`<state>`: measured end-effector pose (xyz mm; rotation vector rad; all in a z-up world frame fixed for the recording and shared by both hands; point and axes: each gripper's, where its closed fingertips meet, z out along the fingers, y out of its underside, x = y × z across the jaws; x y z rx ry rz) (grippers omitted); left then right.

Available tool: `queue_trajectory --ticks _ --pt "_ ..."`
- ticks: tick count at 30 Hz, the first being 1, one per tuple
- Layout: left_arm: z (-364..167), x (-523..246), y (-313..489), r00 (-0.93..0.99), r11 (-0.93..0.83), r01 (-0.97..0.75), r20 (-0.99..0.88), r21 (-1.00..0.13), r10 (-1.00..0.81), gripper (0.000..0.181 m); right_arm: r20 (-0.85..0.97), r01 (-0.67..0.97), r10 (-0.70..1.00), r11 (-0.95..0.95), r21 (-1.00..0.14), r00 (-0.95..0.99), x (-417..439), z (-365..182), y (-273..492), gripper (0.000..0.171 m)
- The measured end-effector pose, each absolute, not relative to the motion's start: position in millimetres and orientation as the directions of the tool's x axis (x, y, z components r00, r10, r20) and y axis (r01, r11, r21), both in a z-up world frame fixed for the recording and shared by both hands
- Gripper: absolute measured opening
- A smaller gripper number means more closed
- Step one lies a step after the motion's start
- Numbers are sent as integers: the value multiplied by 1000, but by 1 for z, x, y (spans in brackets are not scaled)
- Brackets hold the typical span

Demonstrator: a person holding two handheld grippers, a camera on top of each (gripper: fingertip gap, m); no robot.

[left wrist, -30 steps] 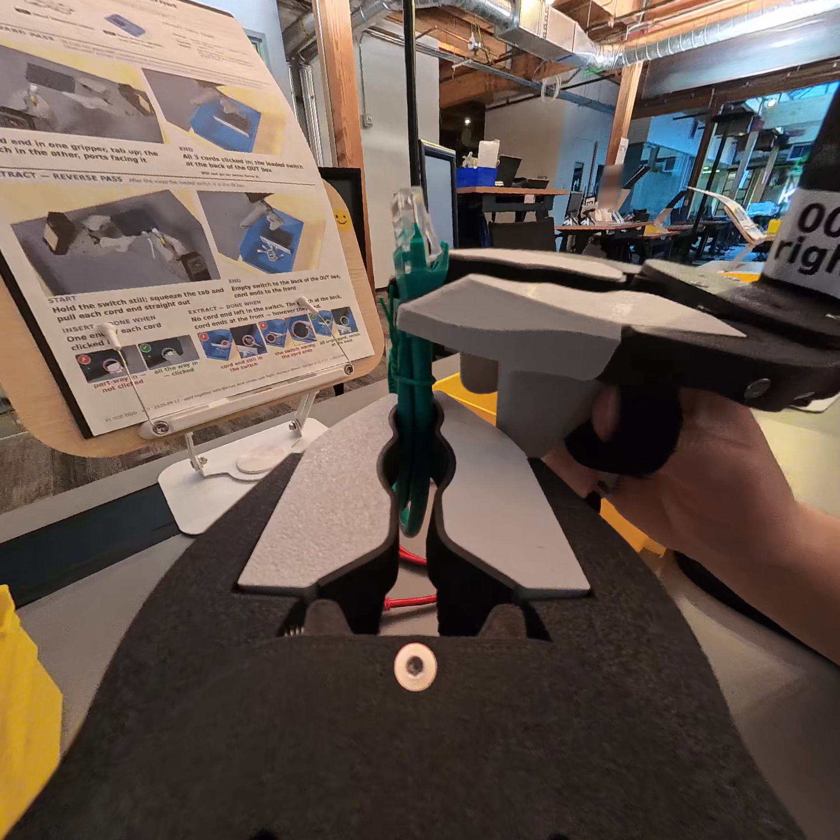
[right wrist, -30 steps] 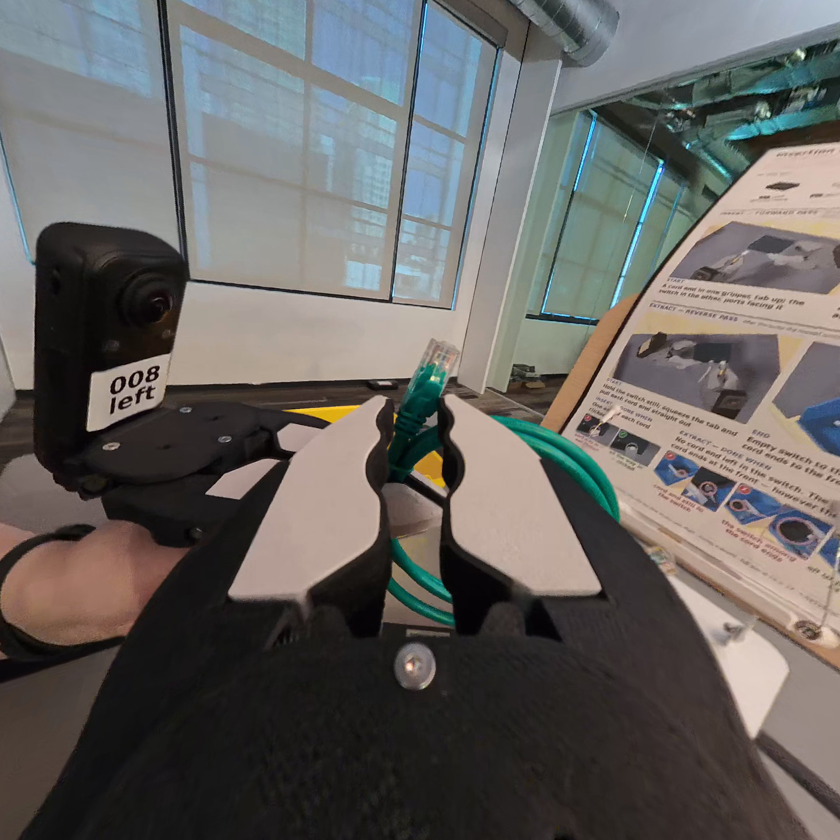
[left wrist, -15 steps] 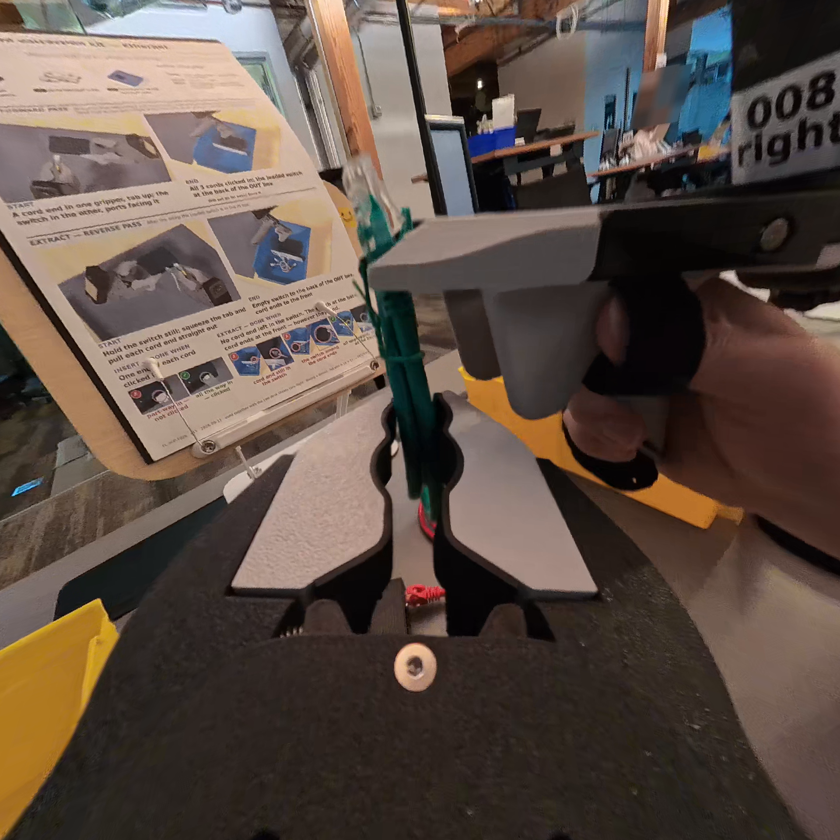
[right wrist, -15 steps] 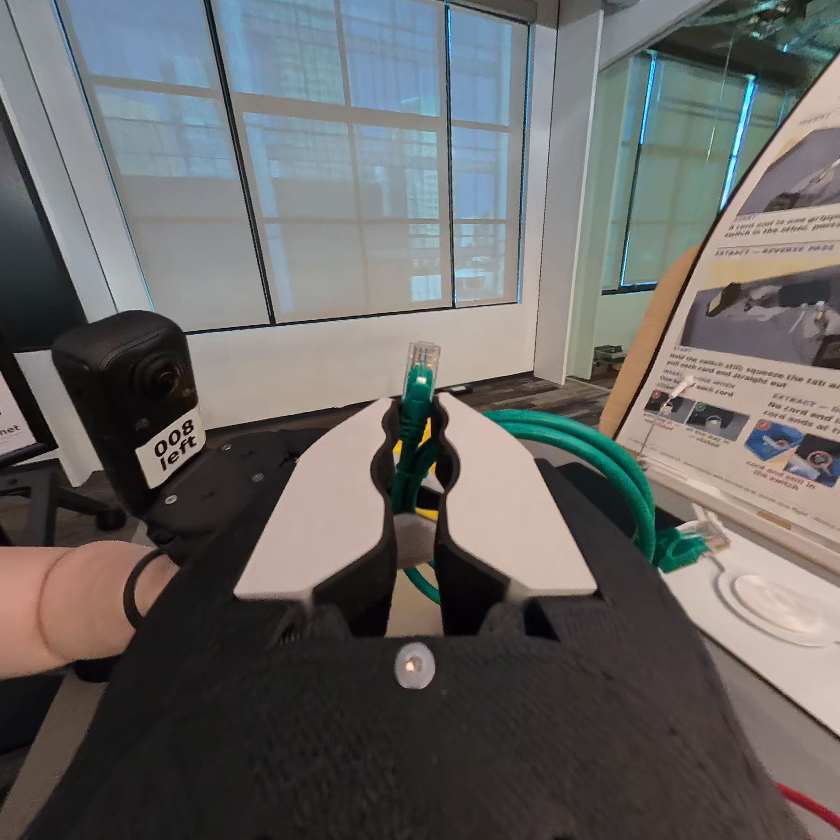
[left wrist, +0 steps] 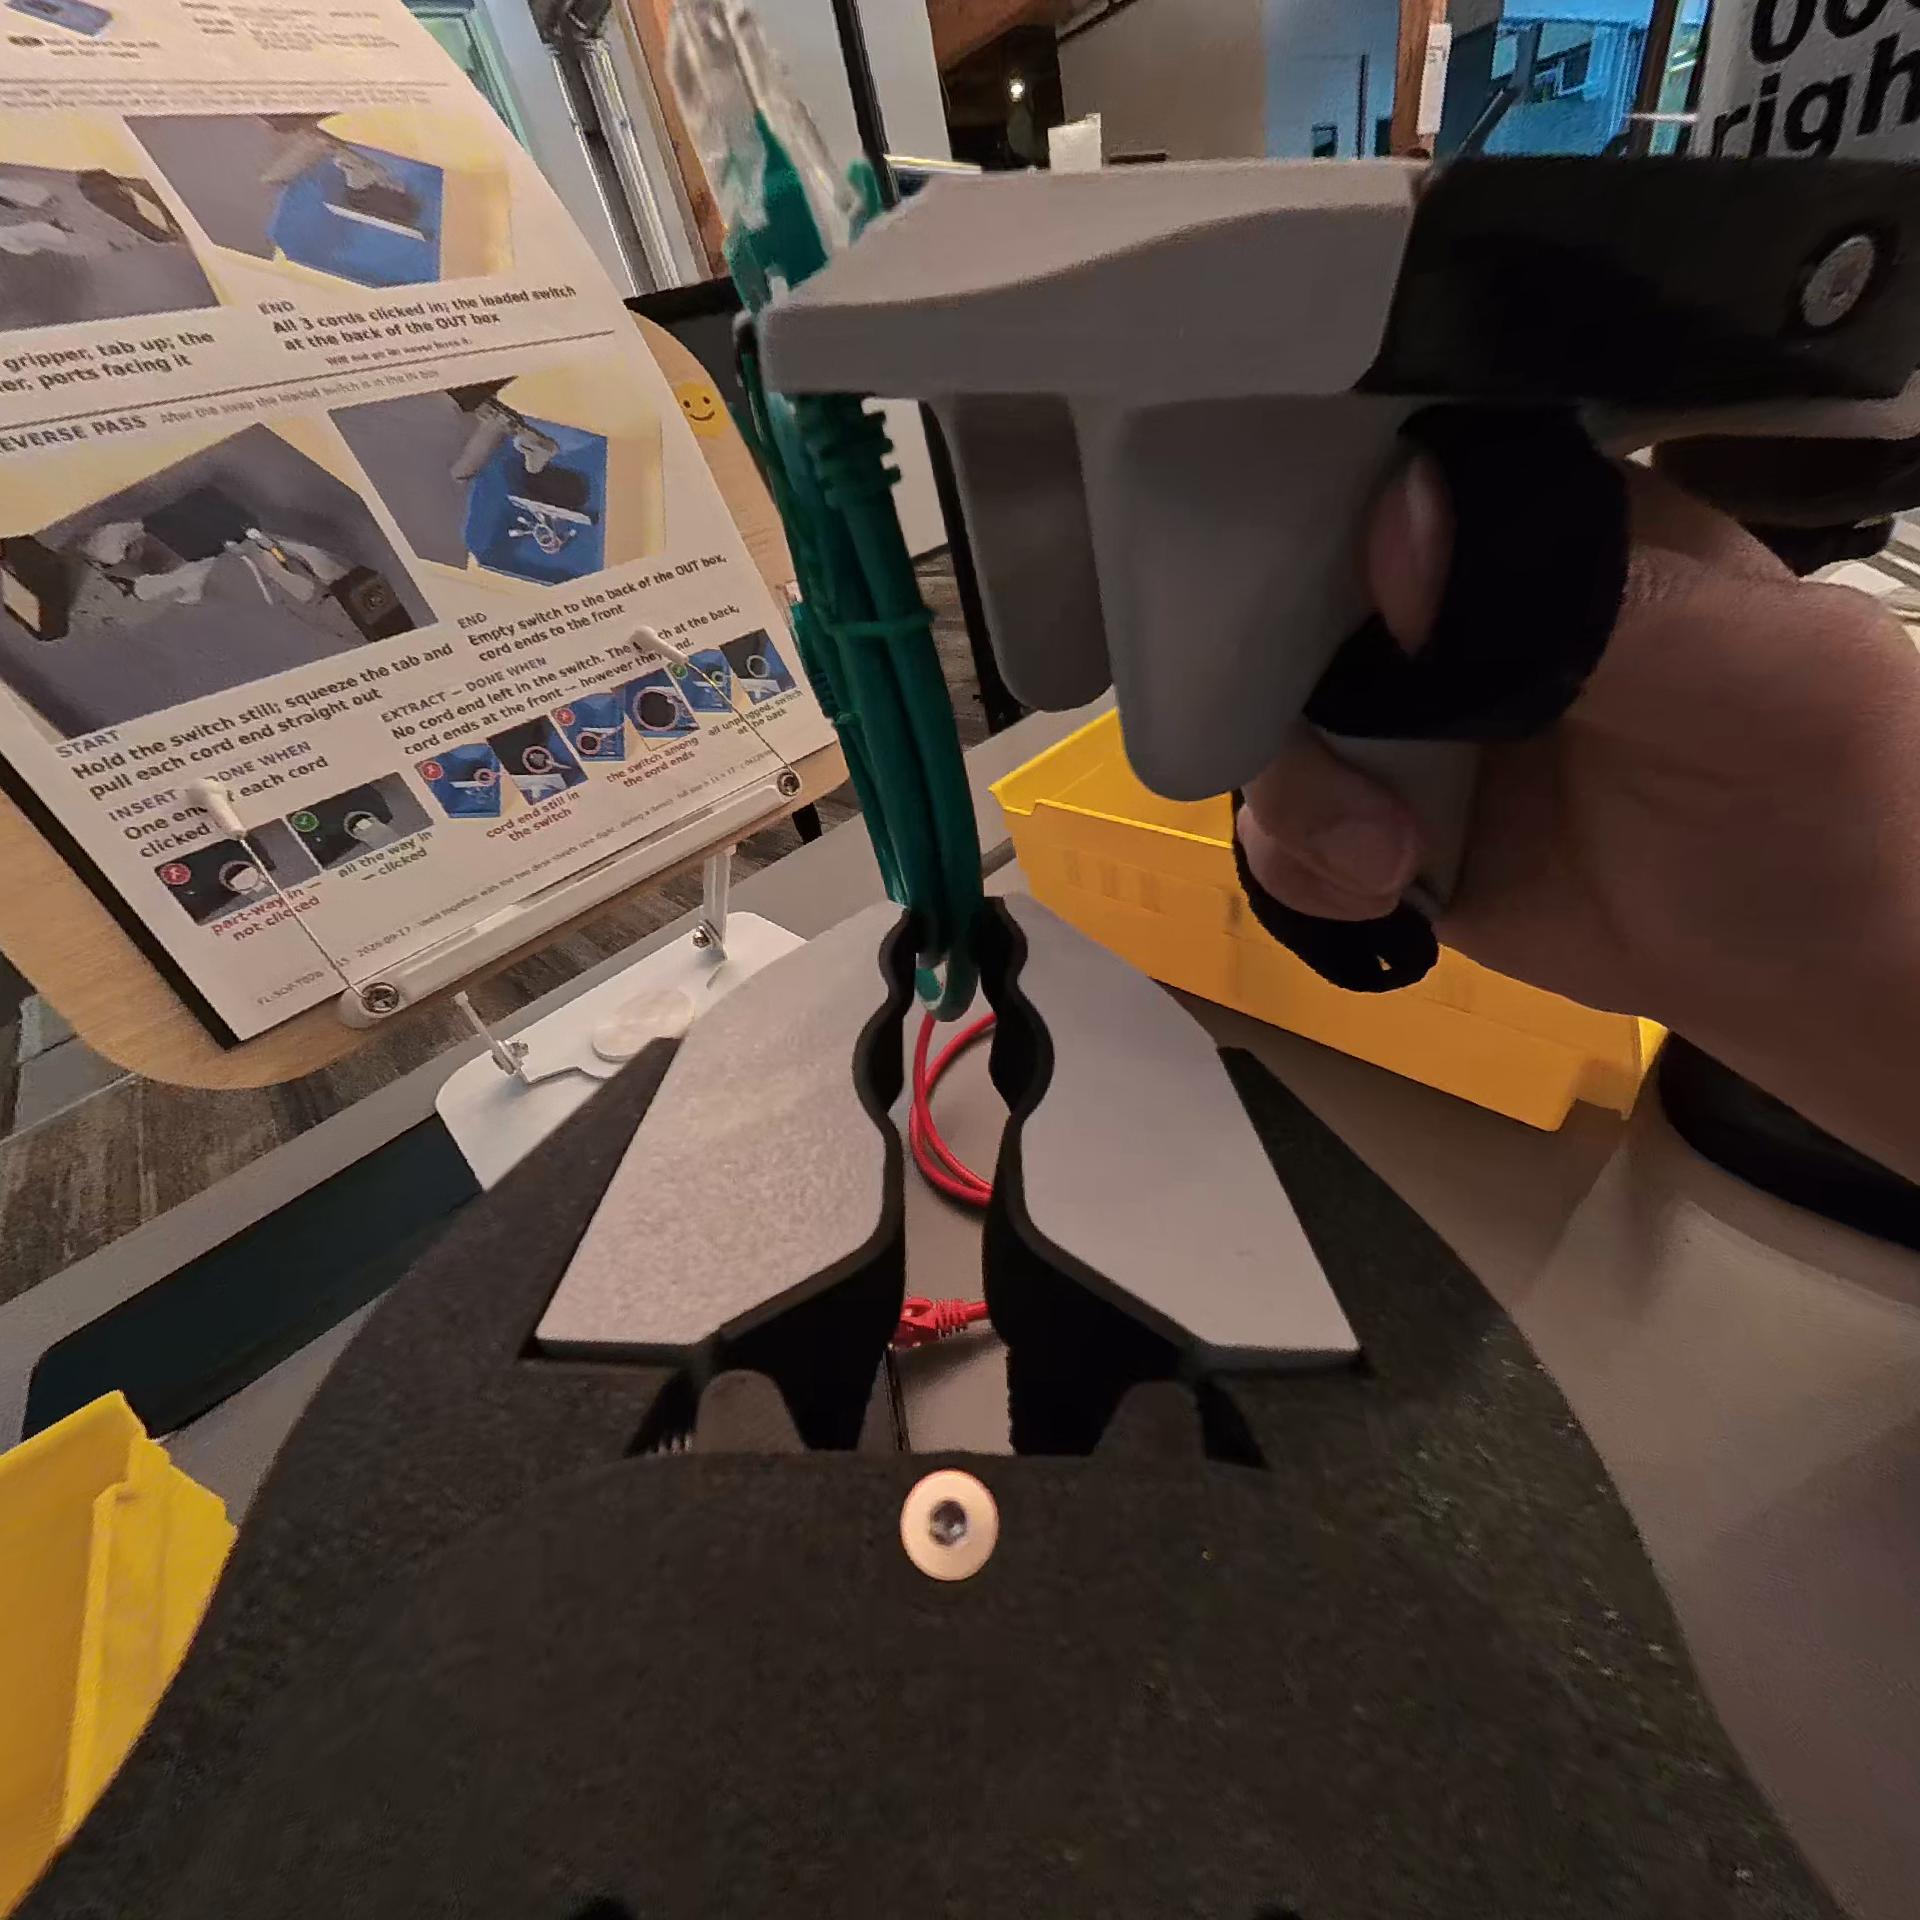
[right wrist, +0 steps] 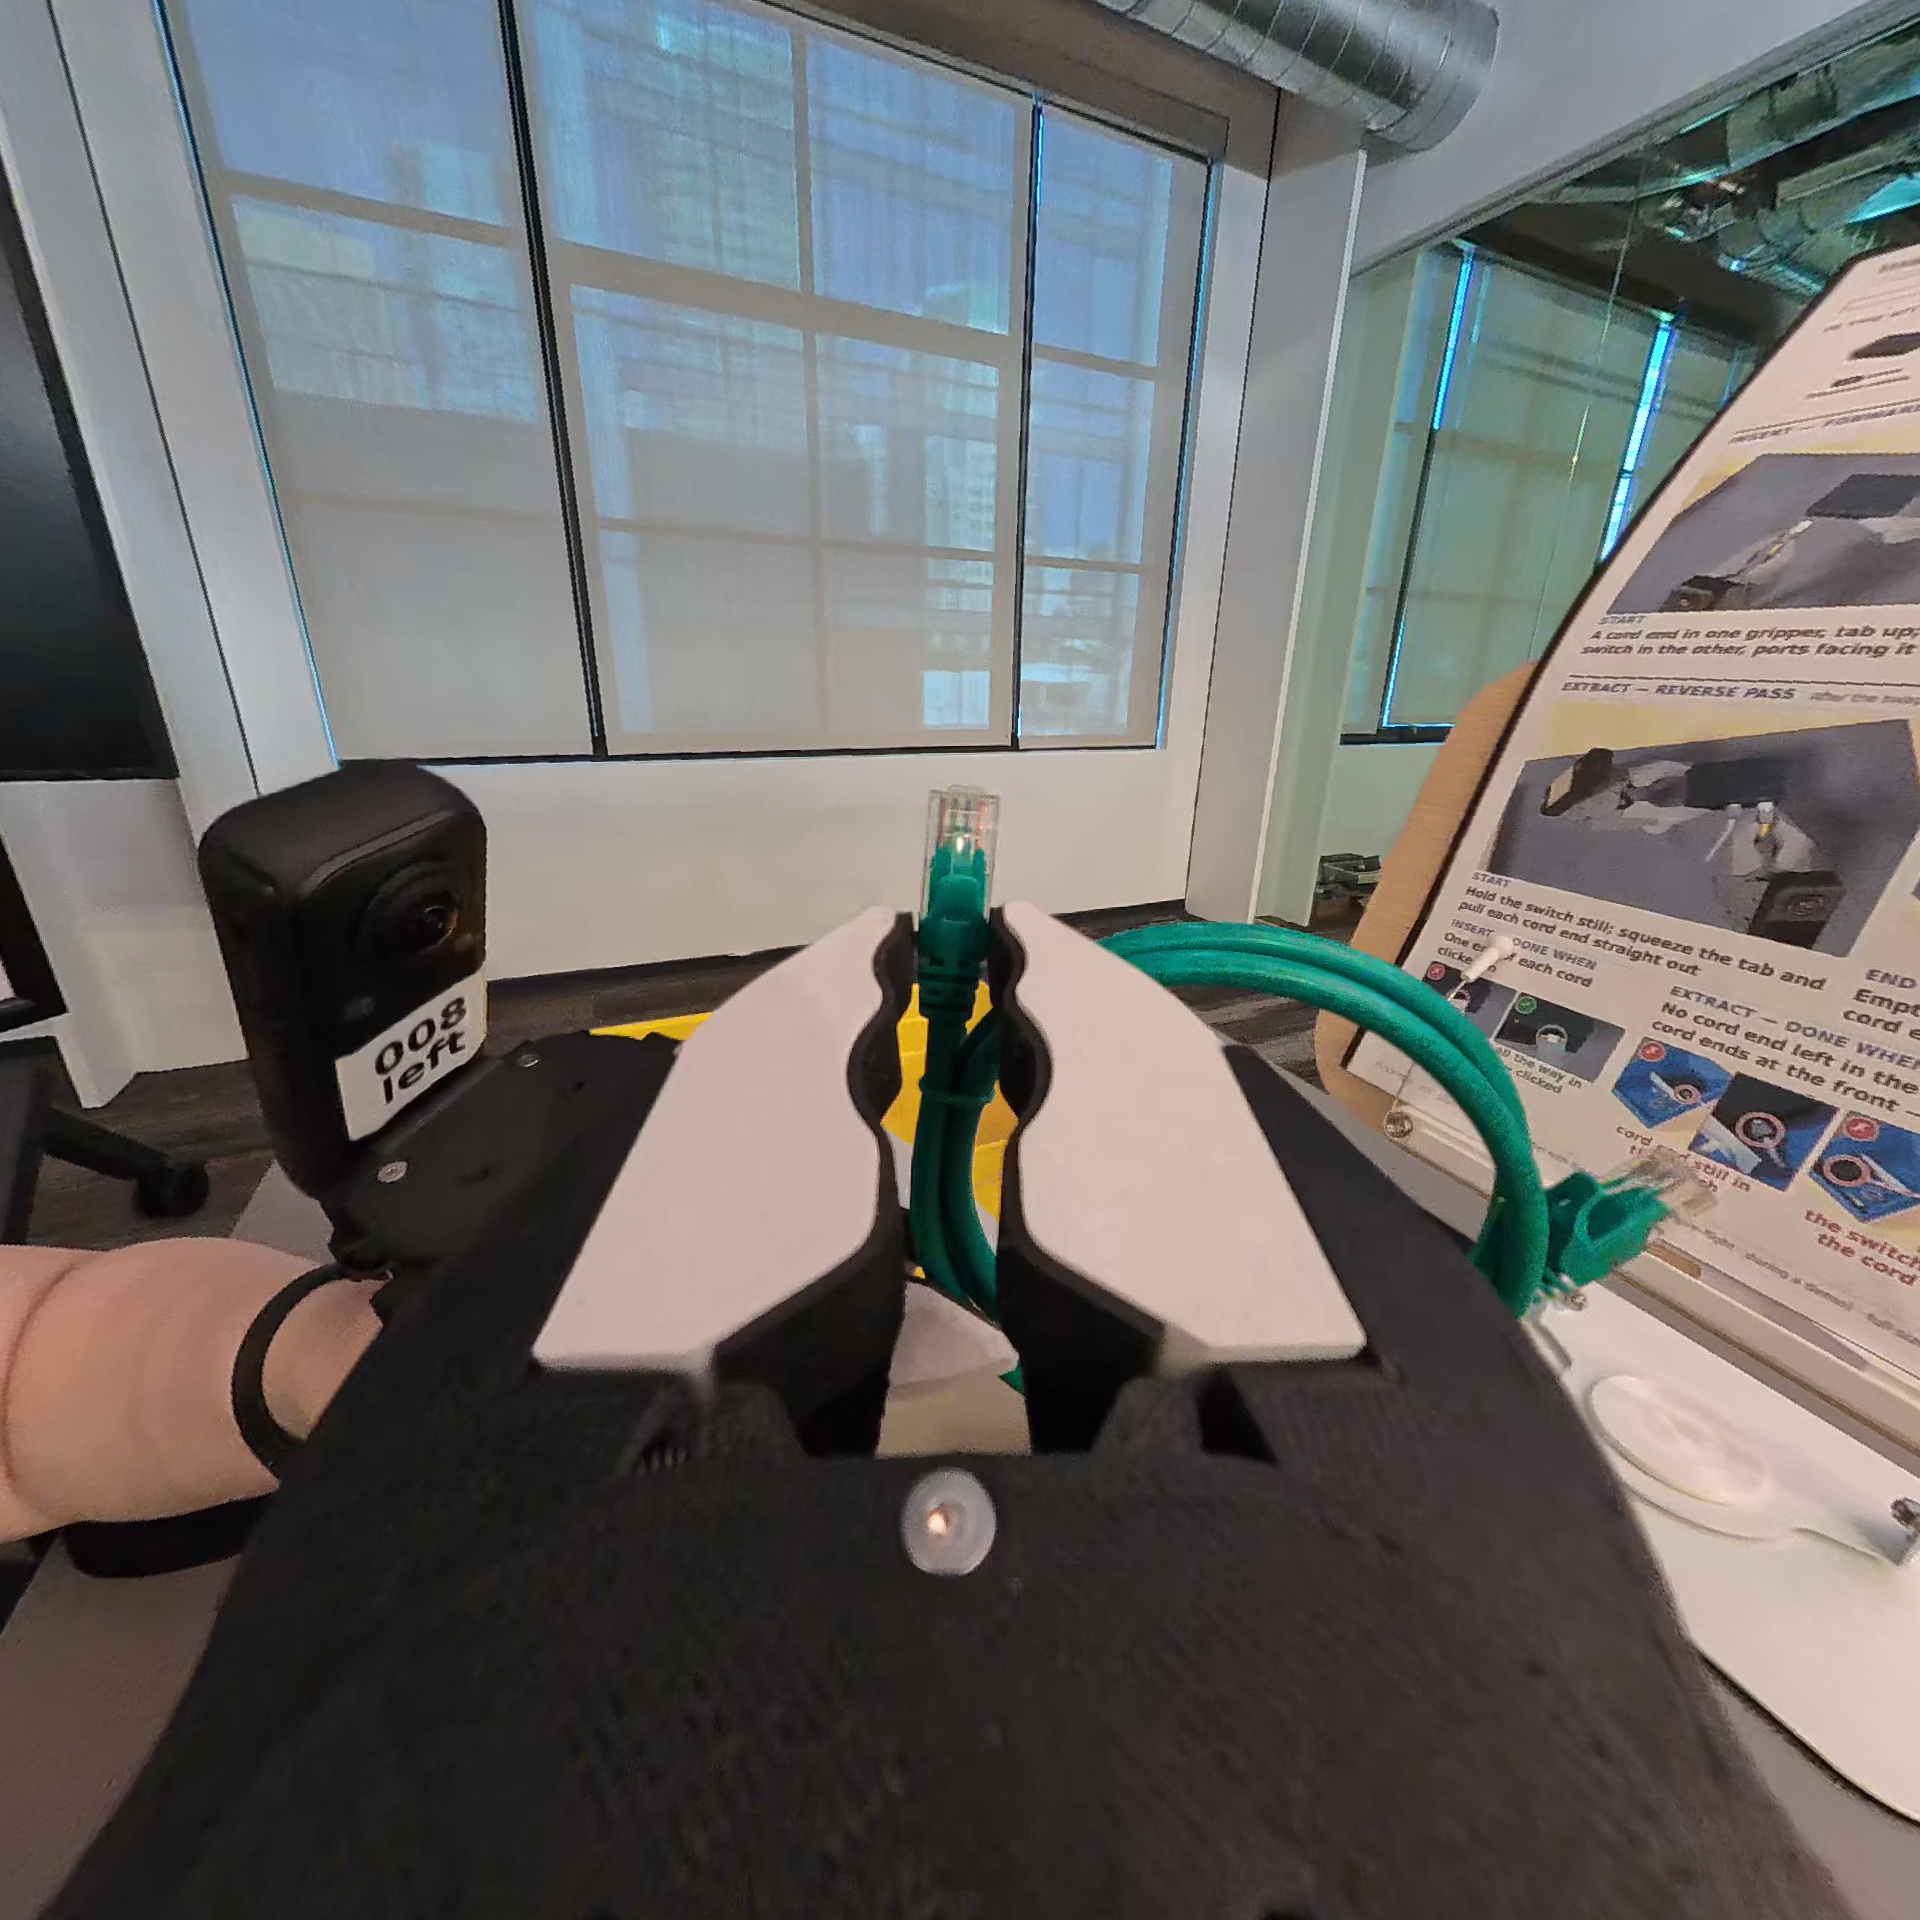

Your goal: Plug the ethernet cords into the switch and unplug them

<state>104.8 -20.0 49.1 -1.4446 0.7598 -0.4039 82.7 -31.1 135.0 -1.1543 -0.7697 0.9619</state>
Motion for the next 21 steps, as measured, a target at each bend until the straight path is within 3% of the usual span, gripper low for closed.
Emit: queue_trajectory --ticks 7,12,15,21 --pt "40 108 -19 689 73 -236 -220 -969 -691 13 53 -129 893 123 -984 447 83 128 -27 14" --pt "15 83 6 760 -93 -371 -244 -924 -602 66 65 -161 848 174 -971 526 118 150 -15 14" --pt "-30 79 15 750 -215 -473 -263 -854 -607 62 47 -195 845 176 -965 533 137 164 -14 14" --pt "-97 56 26 692 -369 -683 -398 -630 -602 59 43 0 851 51 -999 523 135 139 2 14"
